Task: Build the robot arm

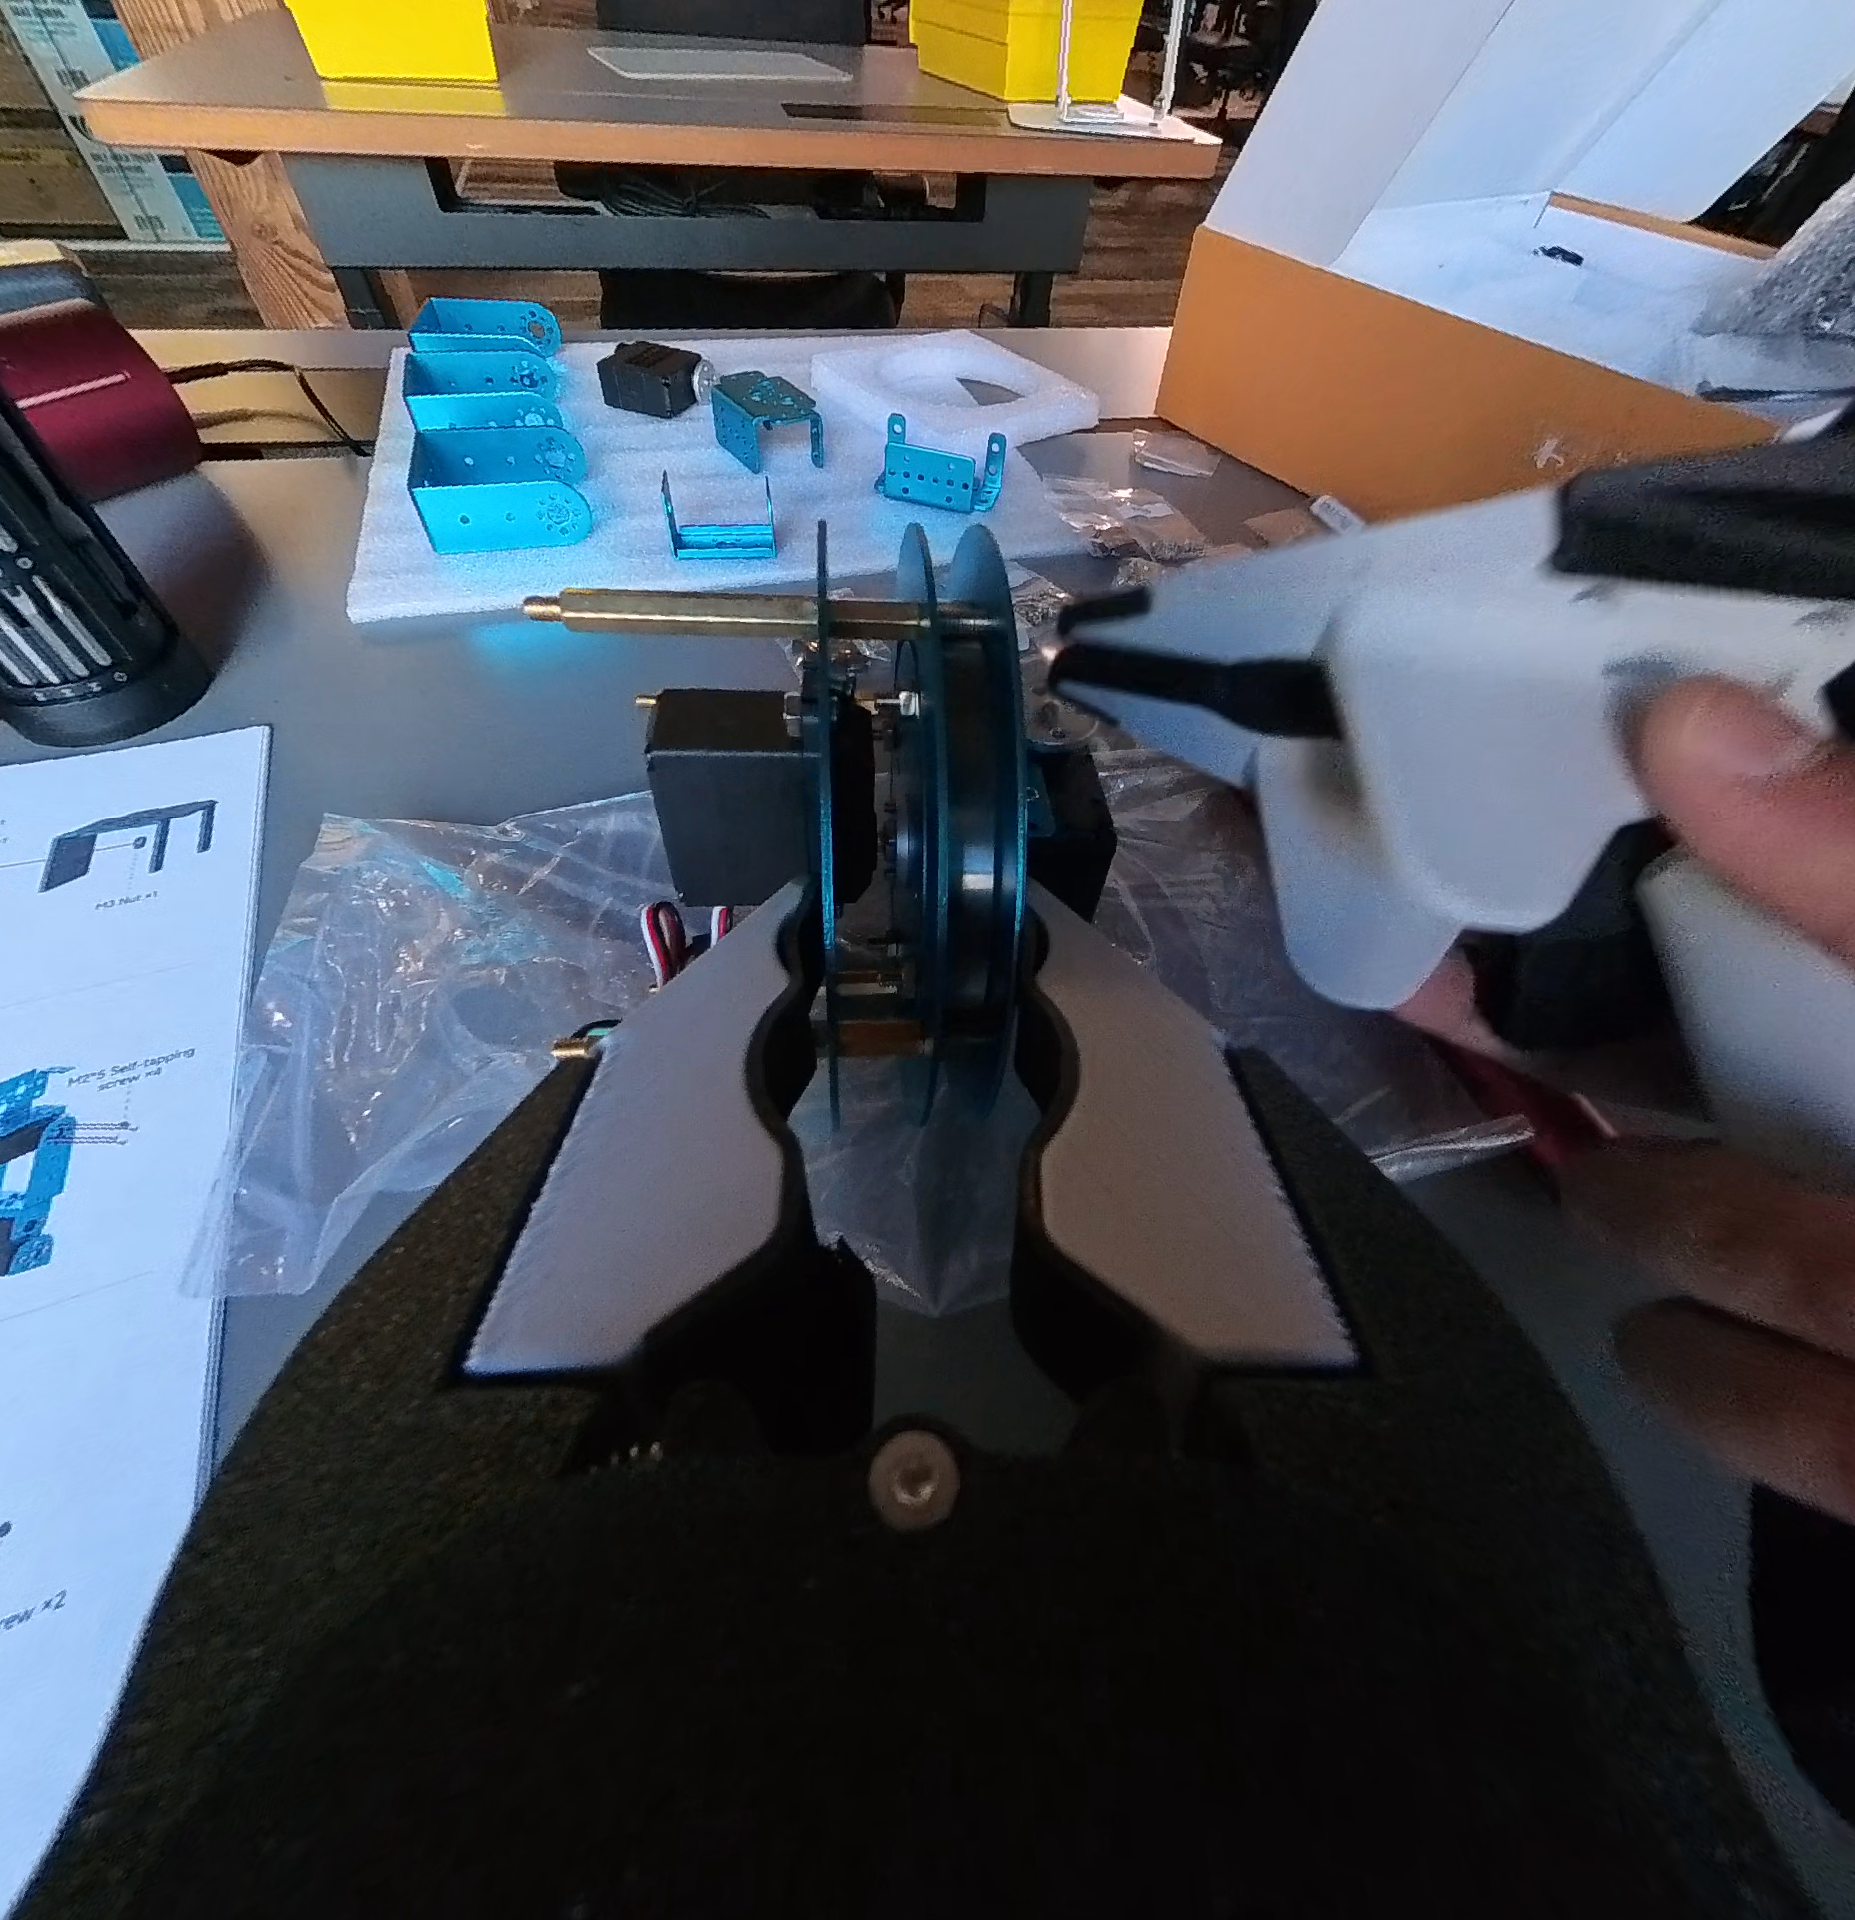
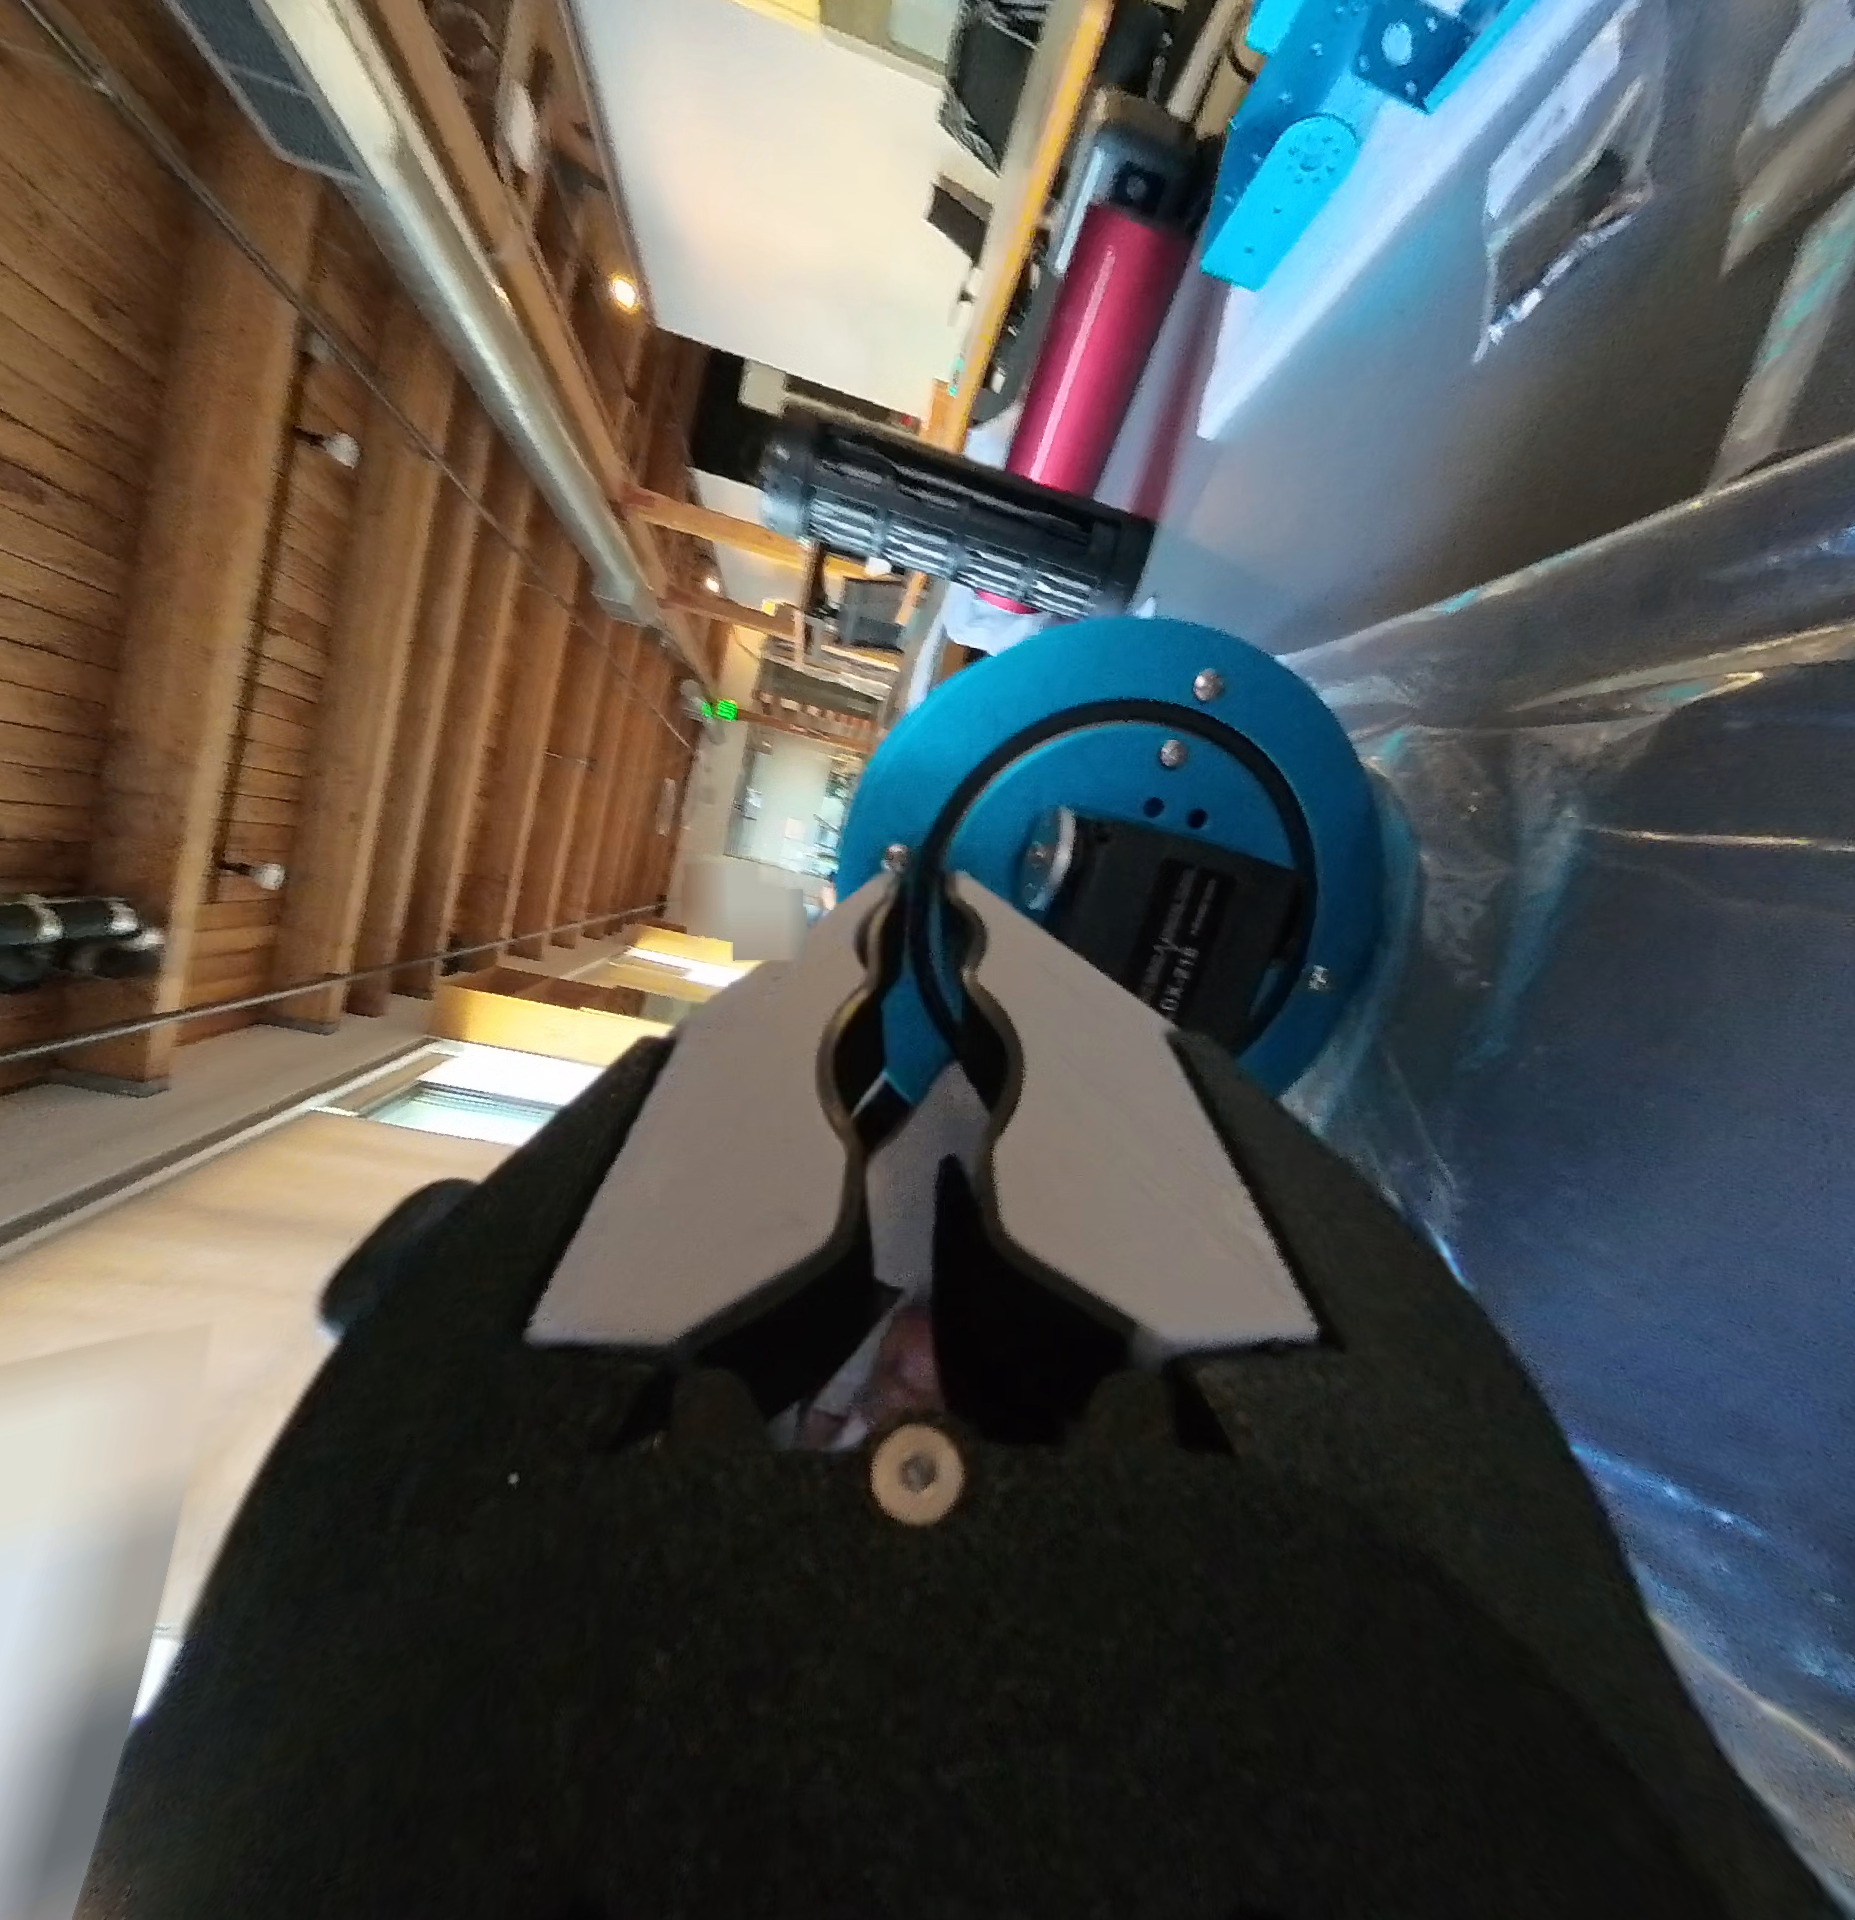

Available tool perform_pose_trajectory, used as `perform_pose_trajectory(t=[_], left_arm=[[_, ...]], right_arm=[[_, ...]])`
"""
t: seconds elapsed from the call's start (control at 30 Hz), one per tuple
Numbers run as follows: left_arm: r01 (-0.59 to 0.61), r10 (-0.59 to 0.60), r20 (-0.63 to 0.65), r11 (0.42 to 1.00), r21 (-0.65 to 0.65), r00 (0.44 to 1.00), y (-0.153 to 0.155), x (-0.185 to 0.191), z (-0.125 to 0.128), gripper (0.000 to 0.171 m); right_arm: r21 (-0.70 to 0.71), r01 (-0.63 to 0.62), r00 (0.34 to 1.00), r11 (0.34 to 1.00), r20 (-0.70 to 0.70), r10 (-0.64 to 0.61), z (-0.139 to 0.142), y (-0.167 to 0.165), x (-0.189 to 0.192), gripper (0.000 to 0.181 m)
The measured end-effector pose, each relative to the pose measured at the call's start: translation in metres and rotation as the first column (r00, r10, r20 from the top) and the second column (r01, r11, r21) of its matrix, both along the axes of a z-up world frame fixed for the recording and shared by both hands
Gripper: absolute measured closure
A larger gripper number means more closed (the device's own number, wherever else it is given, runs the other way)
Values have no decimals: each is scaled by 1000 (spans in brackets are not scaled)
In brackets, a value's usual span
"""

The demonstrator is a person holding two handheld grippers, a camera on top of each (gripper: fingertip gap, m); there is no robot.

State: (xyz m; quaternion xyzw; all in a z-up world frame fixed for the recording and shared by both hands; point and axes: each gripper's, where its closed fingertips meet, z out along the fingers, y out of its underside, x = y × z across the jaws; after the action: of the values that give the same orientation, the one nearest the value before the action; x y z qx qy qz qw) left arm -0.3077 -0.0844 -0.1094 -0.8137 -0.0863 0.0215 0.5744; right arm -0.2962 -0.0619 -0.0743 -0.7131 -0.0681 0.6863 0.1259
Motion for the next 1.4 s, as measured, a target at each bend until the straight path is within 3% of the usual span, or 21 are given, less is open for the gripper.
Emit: perform_pose_trajectory(t=[0.07, 0.17, 0.3, 0.4, 0.5, 0.57, 0.67, 0.77, 0.83, 0.93, 1.17, 1.27, 1.4], left_arm=[[4, -4, -4, 1000, -1, 1000, -1, 0, 0, 138], [14, -14, -3, 1000, -2, 1000, -2, 0, -1, 138], [23, -23, -4, 1000, -4, 1000, -4, 1, -1, 138], [35, -35, -7, 999, -5, 999, -4, 0, -1, 138], [47, -47, -3, 999, -7, 999, -4, 0, -2, 138], [49, -49, -6, 999, -8, 999, -4, 0, -2, 138], [52, -52, -11, 999, -11, 999, -4, 0, -2, 138], [66, -66, -20, 998, -17, 998, -5, -1, -2, 138], [90, -91, -30, 996, -21, 995, -6, -1, -2, 138], [127, -128, -43, 992, -22, 991, -8, -1, -3, 138], [157, -159, -51, 987, -31, 986, -8, -1, -4, 138], [164, -166, -56, 986, -29, 985, -7, -1, -3, 139], [168, -170, -44, 985, -29, 985, -4, -2, -1, 138]], right_arm=[[30, 2, 999, 1000, -38, -1, 12, 2, 5, 173], [168, -13, 999, 986, 39, 7, 17, 6, 15, 170], [422, -28, 988, 906, 151, -40, 20, 12, 26, 167], [646, -106, 965, 756, 249, -78, 13, 8, 25, 162], [837, -234, 938, 495, 329, -113, 7, -4, 21, 159], [873, -352, 900, 339, 415, -134, 0, -13, 18, 157], [866, -461, 858, 195, 491, -152, -8, -23, 11, 153], [846, -514, 844, 141, 528, -92, -12, -32, 4, 154], [833, -540, 832, 122, 550, -71, -11, -28, 3, 141], [797, -596, 802, 94, 597, 23, -14, -26, 2, 138], [713, -699, 714, 61, 689, 123, -20, -20, -4, 158], [680, -732, 680, 38, 728, 89, -21, -11, -7, 174], [627, -778, 626, -40, 779, 32, -22, -10, -6, 179]])
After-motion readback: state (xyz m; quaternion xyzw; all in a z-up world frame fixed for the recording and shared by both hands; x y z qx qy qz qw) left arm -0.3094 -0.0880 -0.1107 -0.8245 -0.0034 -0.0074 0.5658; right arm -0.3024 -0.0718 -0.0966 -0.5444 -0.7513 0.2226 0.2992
